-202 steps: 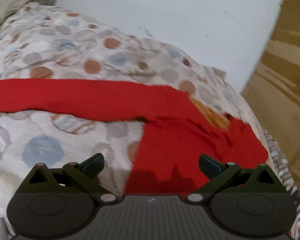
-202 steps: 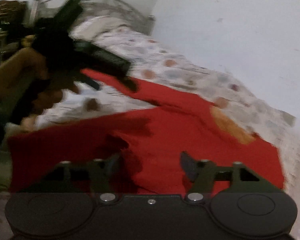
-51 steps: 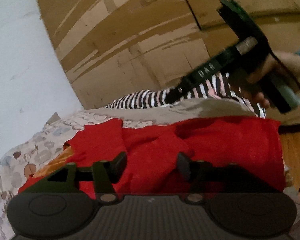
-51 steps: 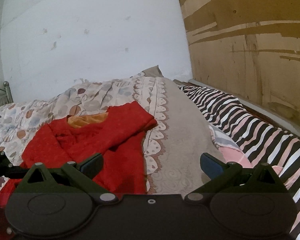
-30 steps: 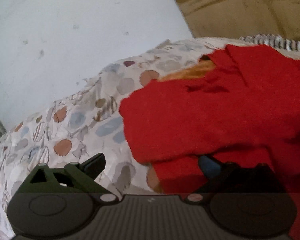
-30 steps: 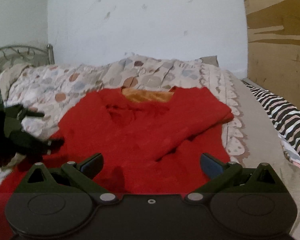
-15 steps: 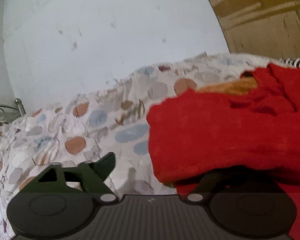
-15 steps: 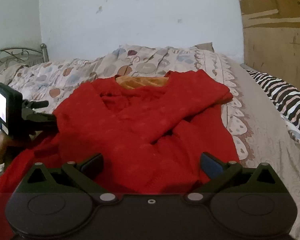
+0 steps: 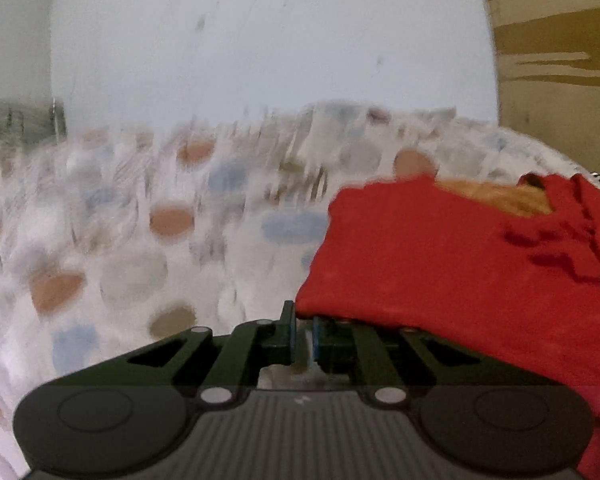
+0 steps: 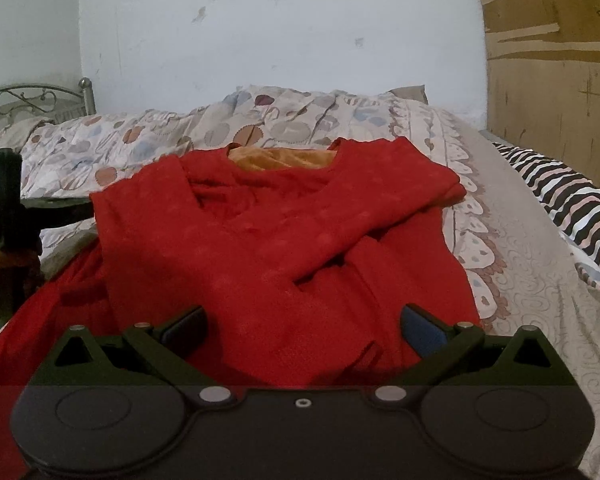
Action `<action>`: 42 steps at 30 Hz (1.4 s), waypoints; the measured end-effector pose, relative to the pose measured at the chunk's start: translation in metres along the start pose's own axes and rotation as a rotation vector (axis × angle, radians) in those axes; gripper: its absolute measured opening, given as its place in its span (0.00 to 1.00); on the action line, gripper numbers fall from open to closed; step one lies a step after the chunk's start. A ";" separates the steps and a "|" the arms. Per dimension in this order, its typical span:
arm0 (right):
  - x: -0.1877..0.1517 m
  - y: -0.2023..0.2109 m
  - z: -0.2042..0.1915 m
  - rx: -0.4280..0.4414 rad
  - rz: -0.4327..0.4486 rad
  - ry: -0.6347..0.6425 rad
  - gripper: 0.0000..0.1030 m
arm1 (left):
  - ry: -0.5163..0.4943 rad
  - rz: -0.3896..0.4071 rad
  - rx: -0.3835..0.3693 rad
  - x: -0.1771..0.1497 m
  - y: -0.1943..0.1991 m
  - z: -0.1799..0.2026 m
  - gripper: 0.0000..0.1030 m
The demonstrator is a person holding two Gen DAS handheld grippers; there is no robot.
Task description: Fold small clothes
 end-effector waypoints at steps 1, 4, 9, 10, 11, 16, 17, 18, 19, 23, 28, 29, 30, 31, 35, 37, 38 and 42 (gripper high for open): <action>0.000 -0.001 0.000 -0.001 -0.001 0.001 1.00 | 0.041 -0.046 -0.009 -0.005 -0.007 -0.005 0.00; -0.001 0.000 -0.001 -0.005 0.001 0.010 1.00 | 0.178 -0.101 -0.040 -0.009 -0.013 -0.027 0.00; -0.002 -0.001 -0.002 -0.011 0.005 0.019 1.00 | 0.213 -0.130 -0.065 -0.008 -0.002 -0.040 0.00; -0.003 -0.001 -0.002 -0.013 0.006 0.021 1.00 | 0.234 -0.140 -0.071 -0.008 0.001 -0.042 0.02; -0.003 -0.001 -0.003 -0.015 0.008 0.023 1.00 | 0.249 -0.145 -0.074 -0.008 0.004 -0.044 0.06; -0.003 0.001 -0.002 -0.018 0.017 0.019 1.00 | 0.251 -0.138 -0.048 -0.002 0.030 -0.046 0.61; -0.003 0.001 -0.003 -0.019 0.018 0.020 1.00 | 0.249 -0.130 -0.043 0.000 0.036 -0.044 0.80; -0.003 0.001 -0.003 -0.018 0.019 0.019 1.00 | 0.246 -0.123 -0.045 0.002 0.042 -0.043 0.85; -0.003 0.002 -0.002 -0.016 0.018 0.017 1.00 | 0.239 -0.122 -0.054 0.004 0.048 -0.040 0.86; -0.003 0.009 0.000 -0.010 0.026 0.001 1.00 | 0.188 -0.130 -0.135 0.005 0.066 -0.021 0.91; -0.015 0.041 0.015 -0.077 0.062 -0.025 1.00 | 0.103 -0.169 -0.179 -0.013 0.095 -0.001 0.93; -0.019 0.050 0.020 -0.102 0.068 -0.033 1.00 | 0.093 -0.176 -0.189 -0.017 0.101 0.001 0.93; -0.024 0.058 0.025 -0.121 0.074 -0.037 1.00 | 0.084 -0.182 -0.197 -0.021 0.108 0.003 0.94; -0.029 0.066 0.032 -0.150 0.076 -0.043 1.00 | 0.076 -0.187 -0.203 -0.024 0.113 0.004 0.94; -0.048 0.088 0.054 -0.195 0.042 -0.071 1.00 | 0.036 -0.216 -0.200 -0.042 0.134 0.008 0.95; -0.052 0.096 0.062 -0.206 0.038 -0.099 1.00 | 0.011 -0.249 -0.178 -0.053 0.142 0.008 0.95; -0.053 0.099 0.065 -0.205 0.034 -0.118 1.00 | -0.001 -0.256 -0.172 -0.058 0.146 0.008 0.94; -0.056 0.110 0.065 -0.200 0.032 -0.112 1.00 | -0.066 -0.215 -0.175 -0.064 0.165 0.014 0.95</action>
Point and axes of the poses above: each gripper's, at about its wrist camera, not at the fingertips, and y roughly against the way its jaws point, z to its right, x to its top, the point moved 7 cm from there along -y, roughly the way its jaws point, and after that the axes turned 2 degrees about z, right-handed, at the moved point
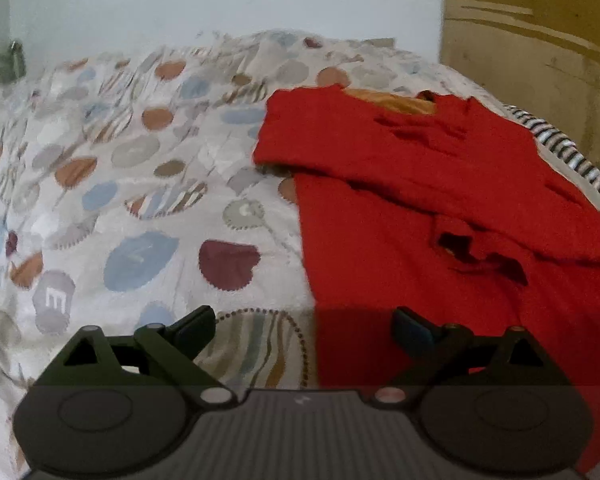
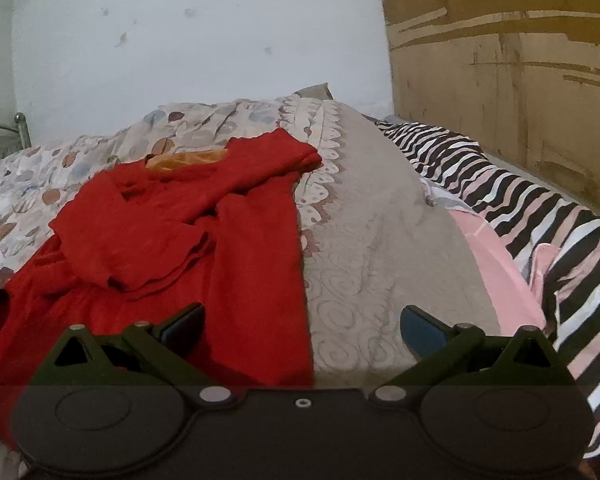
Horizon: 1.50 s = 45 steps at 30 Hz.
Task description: Fold small clothes
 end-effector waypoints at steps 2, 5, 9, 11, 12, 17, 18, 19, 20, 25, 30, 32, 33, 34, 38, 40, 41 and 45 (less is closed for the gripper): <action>0.001 0.008 -0.004 0.003 0.012 0.050 1.00 | -0.031 0.018 0.001 0.001 0.006 0.006 0.97; 0.003 0.026 -0.010 0.022 0.032 0.130 1.00 | -0.080 0.034 0.011 0.003 0.016 0.016 1.00; 0.001 0.057 -0.023 0.089 0.079 0.253 1.00 | -0.184 0.080 0.023 0.011 0.034 0.027 1.00; -0.005 0.070 -0.032 0.122 0.094 0.349 1.00 | -0.240 0.110 0.032 0.017 0.044 0.034 1.00; -0.009 0.077 -0.039 0.141 0.102 0.410 1.00 | -0.269 0.120 0.030 0.019 0.050 0.038 1.00; -0.039 0.096 -0.074 0.180 0.142 0.726 1.00 | -0.364 0.112 -0.020 0.016 0.063 0.063 1.00; -0.045 0.095 -0.078 0.159 0.149 0.773 1.00 | -0.379 0.109 -0.027 0.013 0.065 0.068 1.00; -0.050 0.092 -0.082 0.137 0.154 0.806 1.00 | -0.395 0.108 -0.033 0.010 0.067 0.074 1.00; -0.054 0.089 -0.085 0.124 0.156 0.820 0.99 | -0.407 0.107 -0.039 0.007 0.068 0.078 1.00; -0.067 0.074 -0.096 0.041 0.193 0.895 0.99 | -0.459 0.081 -0.112 -0.014 0.075 0.100 1.00; -0.073 0.071 -0.102 -0.164 0.374 1.073 0.95 | -0.570 0.098 -0.158 -0.036 0.089 0.120 1.00; -0.073 0.065 -0.103 -0.130 0.357 1.073 0.85 | -0.605 0.116 -0.184 -0.040 0.096 0.130 1.00; -0.073 0.064 -0.105 -0.092 0.339 1.057 0.75 | -0.622 0.123 -0.204 -0.043 0.100 0.134 1.00; -0.072 0.064 -0.106 -0.069 0.332 1.055 0.70 | -0.638 0.125 -0.224 -0.046 0.103 0.139 1.00; -0.069 0.066 -0.113 0.060 0.256 1.050 0.16 | -0.752 0.129 -0.285 -0.064 0.112 0.158 1.00; -0.059 0.067 -0.118 0.131 0.210 1.012 0.09 | -0.826 0.134 -0.281 -0.074 0.113 0.170 1.00; -0.050 0.067 -0.121 0.164 0.190 0.989 0.08 | -0.853 0.135 -0.273 -0.077 0.111 0.175 1.00; -0.002 0.063 -0.122 0.312 0.046 0.806 0.08 | -0.914 0.104 -0.237 -0.086 0.093 0.193 1.00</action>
Point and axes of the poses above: each gripper's, at about its wrist camera, not at the fingertips, and y roughly against the way its jaws point, z to its right, x to its top, the point moved 7 cm from there along -y, roughly the way its jaws point, and after that the axes turned 2 degrees about z, right-handed, at the moved point
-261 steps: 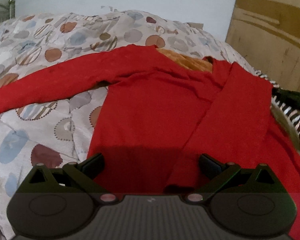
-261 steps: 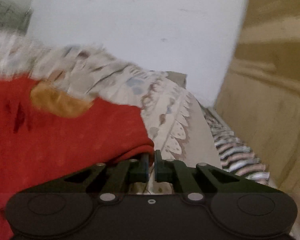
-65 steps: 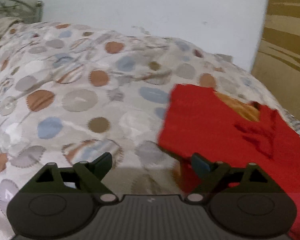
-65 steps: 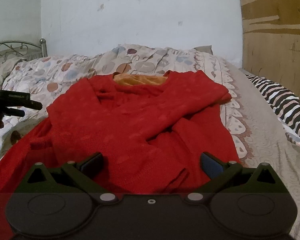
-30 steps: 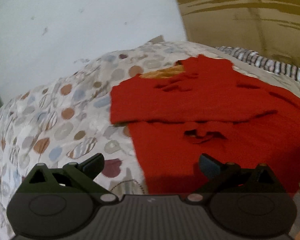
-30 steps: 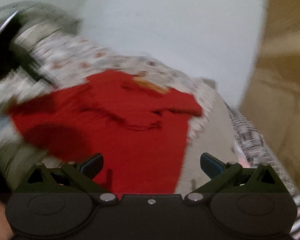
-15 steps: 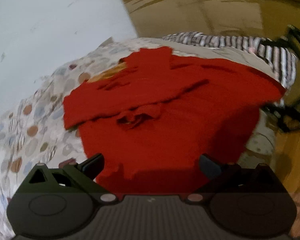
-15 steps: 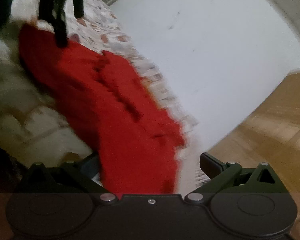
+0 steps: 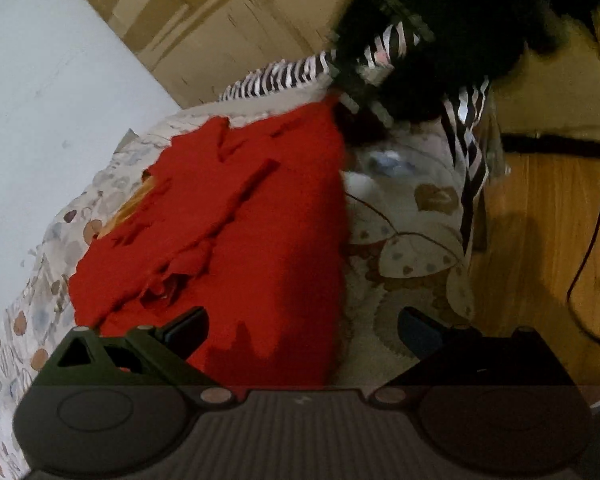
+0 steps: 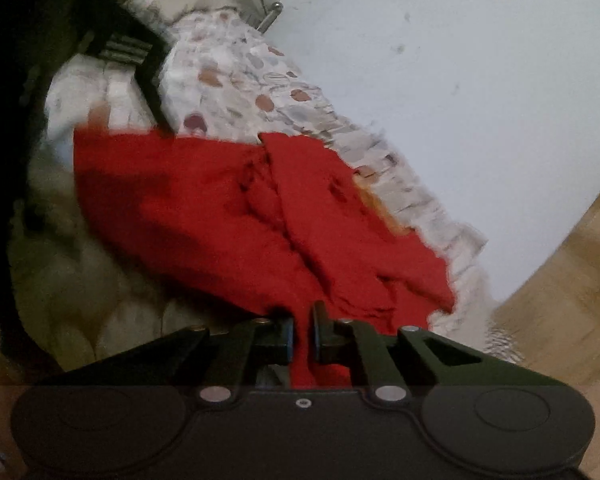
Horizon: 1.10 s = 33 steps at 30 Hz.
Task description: Fold small clothes
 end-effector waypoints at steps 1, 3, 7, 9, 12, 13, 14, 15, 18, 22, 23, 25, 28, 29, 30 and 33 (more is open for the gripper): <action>0.008 -0.003 0.013 0.050 -0.025 -0.084 0.08 | -0.001 -0.009 0.006 0.001 -0.006 0.001 1.00; 0.018 -0.006 0.035 0.128 -0.065 -0.231 0.08 | 0.020 -0.016 0.031 0.004 -0.018 -0.001 1.00; 0.030 -0.008 0.064 0.202 -0.102 -0.402 0.08 | 0.164 -0.022 0.065 0.004 -0.027 -0.027 0.97; 0.030 -0.007 0.072 0.228 -0.112 -0.468 0.08 | 0.229 -0.036 0.091 -0.001 -0.027 -0.044 0.88; 0.028 -0.004 0.081 0.271 -0.124 -0.572 0.08 | 0.269 -0.098 0.151 -0.018 -0.030 -0.069 0.73; 0.026 -0.007 0.084 0.287 -0.129 -0.612 0.08 | 0.276 -0.121 0.152 -0.024 -0.030 -0.076 0.69; 0.024 -0.010 0.087 0.302 -0.136 -0.650 0.08 | 0.287 -0.134 0.145 -0.029 -0.028 -0.082 0.60; 0.022 -0.012 0.090 0.320 -0.143 -0.692 0.08 | 0.300 -0.145 0.135 -0.034 -0.026 -0.089 0.56; 0.016 -0.016 0.093 0.349 -0.158 -0.759 0.08 | 0.353 -0.158 0.101 -0.045 -0.016 -0.104 0.45; 0.009 -0.021 0.095 0.364 -0.182 -0.799 0.07 | 0.432 -0.168 0.053 -0.055 -0.007 -0.119 0.30; 0.007 -0.022 0.094 0.359 -0.184 -0.794 0.07 | 0.447 -0.167 0.048 -0.058 -0.006 -0.122 0.29; 0.005 -0.021 0.090 0.338 -0.187 -0.760 0.08 | 0.472 -0.163 0.043 -0.062 -0.007 -0.129 0.28; 0.001 -0.017 0.077 0.257 -0.187 -0.640 0.15 | 0.502 -0.146 0.033 -0.064 -0.006 -0.135 0.18; -0.002 -0.015 0.069 0.200 -0.181 -0.564 0.27 | 0.512 -0.137 0.034 -0.063 -0.006 -0.137 0.12; -0.005 -0.013 0.060 0.149 -0.172 -0.507 0.38 | 0.527 -0.123 0.036 -0.062 -0.003 -0.138 0.09; -0.018 -0.005 0.023 0.074 -0.124 -0.385 0.52 | 0.548 -0.085 0.056 -0.055 0.003 -0.140 0.06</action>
Point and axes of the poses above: each gripper's, at about its wrist camera, not at the fingertips, and y roughly against the way its jaws point, z to its right, x to its top, the point moved 7 cm from there along -y, roughly the way its jaws point, and after that the axes turned 2 degrees about z, right-handed, at the moved point
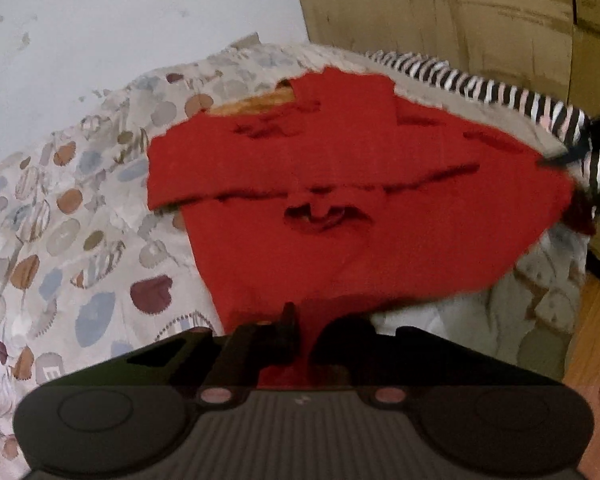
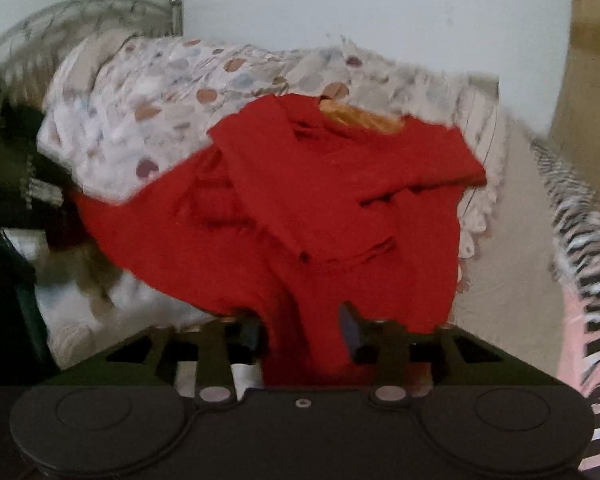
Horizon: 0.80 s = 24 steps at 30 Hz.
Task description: Fold small clothes
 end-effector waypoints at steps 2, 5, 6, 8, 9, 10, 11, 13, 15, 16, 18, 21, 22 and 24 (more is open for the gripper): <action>-0.015 -0.001 -0.017 -0.040 0.045 0.037 0.65 | 0.001 0.033 0.016 0.007 0.006 0.000 0.06; -0.027 -0.007 -0.038 -0.140 0.128 0.059 0.74 | 0.014 0.090 0.032 0.019 0.020 0.000 0.05; -0.029 -0.011 -0.041 -0.171 0.147 0.059 0.75 | 0.018 0.112 0.039 0.023 0.025 0.000 0.05; -0.029 -0.019 -0.049 -0.261 0.189 0.076 0.78 | 0.019 0.153 0.054 0.031 0.036 0.001 0.05; -0.028 -0.024 -0.051 -0.312 0.207 0.090 0.78 | 0.015 0.172 0.062 0.035 0.042 0.002 0.05; -0.026 -0.027 -0.051 -0.370 0.229 0.102 0.77 | 0.007 0.191 0.071 0.038 0.047 0.003 0.05; -0.026 -0.029 -0.049 -0.425 0.251 0.108 0.73 | -0.002 0.206 0.081 0.039 0.051 0.005 0.05; -0.025 -0.029 -0.040 -0.519 0.278 0.104 0.61 | -0.027 0.232 0.106 0.039 0.057 0.009 0.05; -0.029 -0.024 -0.027 -0.577 0.303 0.094 0.39 | -0.063 0.253 0.137 0.033 0.061 0.015 0.05; -0.032 -0.020 -0.021 -0.599 0.314 0.106 0.37 | -0.081 0.260 0.150 0.028 0.062 0.018 0.05; -0.039 -0.010 -0.014 -0.620 0.325 0.154 0.26 | -0.117 0.268 0.175 0.019 0.064 0.024 0.05; -0.049 0.006 -0.005 -0.619 0.319 0.254 0.08 | -0.169 0.313 0.218 0.006 0.076 0.035 0.04; -0.050 0.010 -0.004 -0.602 0.308 0.277 0.07 | -0.189 0.338 0.236 0.003 0.082 0.040 0.03; -0.050 0.022 -0.004 -0.577 0.306 0.315 0.06 | -0.214 0.386 0.269 0.001 0.096 0.051 0.03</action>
Point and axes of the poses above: each gripper's, at about its wrist camera, not at the fingertips, and y roughly against the way its jaws point, z to its right, x to its top, the point moved 7 cm from there along -y, roughly the way its jaws point, and after that the axes turned 2 degrees about z, right-handed, at the moved point
